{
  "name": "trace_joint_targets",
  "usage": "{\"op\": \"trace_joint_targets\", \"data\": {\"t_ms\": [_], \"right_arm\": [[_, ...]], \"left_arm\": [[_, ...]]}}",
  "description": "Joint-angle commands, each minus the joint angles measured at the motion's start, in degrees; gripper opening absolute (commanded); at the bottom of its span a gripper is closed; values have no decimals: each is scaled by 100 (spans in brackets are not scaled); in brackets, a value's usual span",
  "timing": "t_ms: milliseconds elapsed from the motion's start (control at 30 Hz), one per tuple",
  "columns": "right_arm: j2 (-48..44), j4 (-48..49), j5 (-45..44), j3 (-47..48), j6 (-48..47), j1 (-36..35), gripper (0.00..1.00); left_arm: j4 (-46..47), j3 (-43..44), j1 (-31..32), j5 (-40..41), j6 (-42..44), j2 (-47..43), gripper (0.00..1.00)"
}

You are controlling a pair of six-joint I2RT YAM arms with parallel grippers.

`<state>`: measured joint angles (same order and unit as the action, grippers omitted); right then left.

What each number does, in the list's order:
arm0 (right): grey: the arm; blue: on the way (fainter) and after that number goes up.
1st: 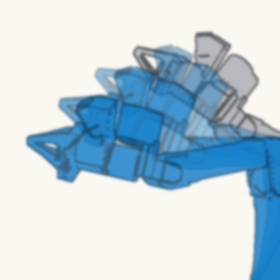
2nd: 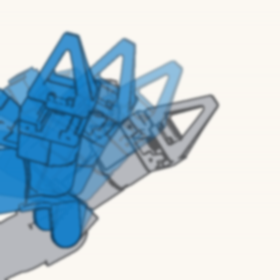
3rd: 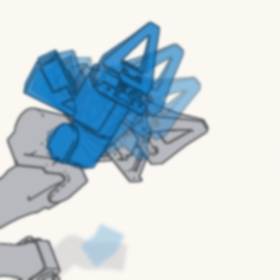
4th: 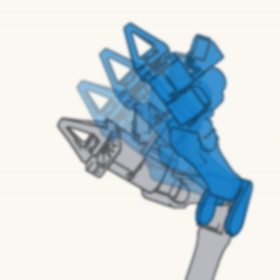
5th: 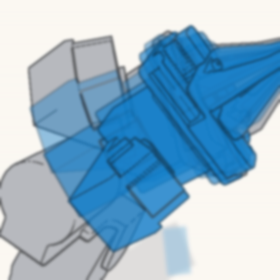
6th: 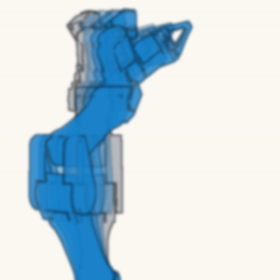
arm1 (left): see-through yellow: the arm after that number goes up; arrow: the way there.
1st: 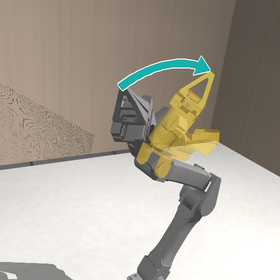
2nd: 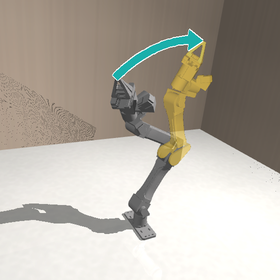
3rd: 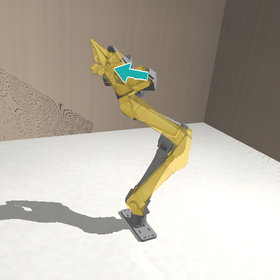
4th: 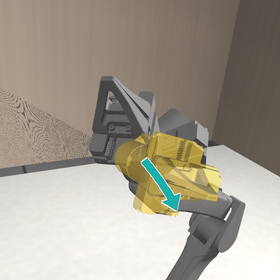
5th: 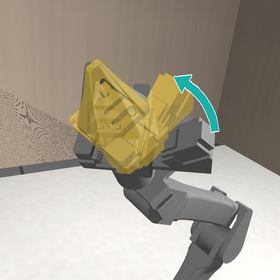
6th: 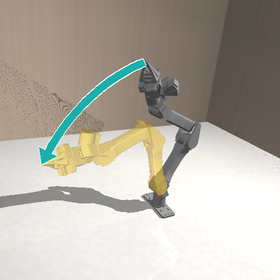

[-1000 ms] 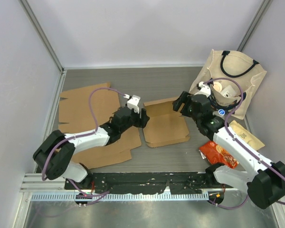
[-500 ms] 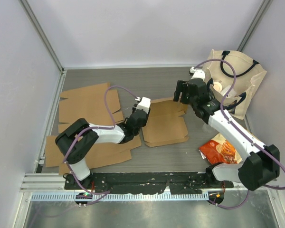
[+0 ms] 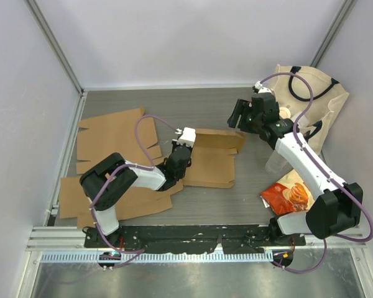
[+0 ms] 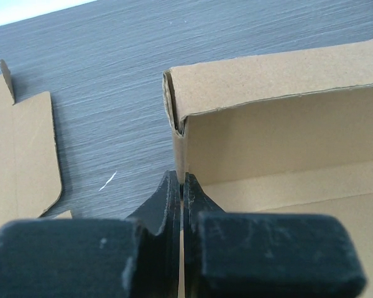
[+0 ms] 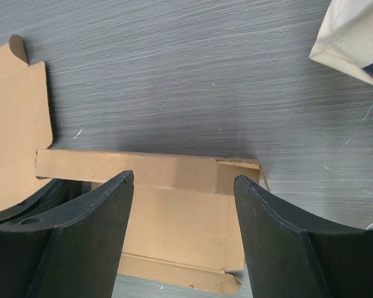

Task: Fold the paper box

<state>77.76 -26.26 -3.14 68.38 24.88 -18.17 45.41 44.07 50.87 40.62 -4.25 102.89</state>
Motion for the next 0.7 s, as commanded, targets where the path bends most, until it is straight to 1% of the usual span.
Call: {"op": "trace_joint_targets", "data": {"t_ms": [0,67,133,200,367,467,500,567,600,633,667], "right_arm": [[-120,-415,146,185,640,68,70],[-190,-406,234,27,719,86,69],[-191,-179,524,-192,755,95,69],[-112,-134,595,-246,764,112,68],[-77,402,771,-509,930,139,67],[20,534,1130,-580,1106,183,63],[29,578,1227,-606,1298,191,61],[-23,963,1490,-843,1544,183,60],[-50,1139,1552,-948,1859,226,58],[-67,1489,1614,-1141,2010,261,56],[-68,1640,1780,-1212,2186,314,54]], "left_arm": [[829,-162,2,306,65,-164,0],[873,-180,10,350,12,-147,0],[1004,-250,10,429,-84,-155,0],[1110,-311,10,420,-146,-181,0],[1155,-391,2,359,-208,-278,0],[1155,-400,10,376,-199,-296,0],[1137,-400,10,394,-216,-305,0],[1093,-400,2,403,-278,-366,0],[1093,-408,10,394,-348,-384,0],[1093,-417,2,385,-392,-401,0],[1084,-417,10,368,-410,-454,0]]}}
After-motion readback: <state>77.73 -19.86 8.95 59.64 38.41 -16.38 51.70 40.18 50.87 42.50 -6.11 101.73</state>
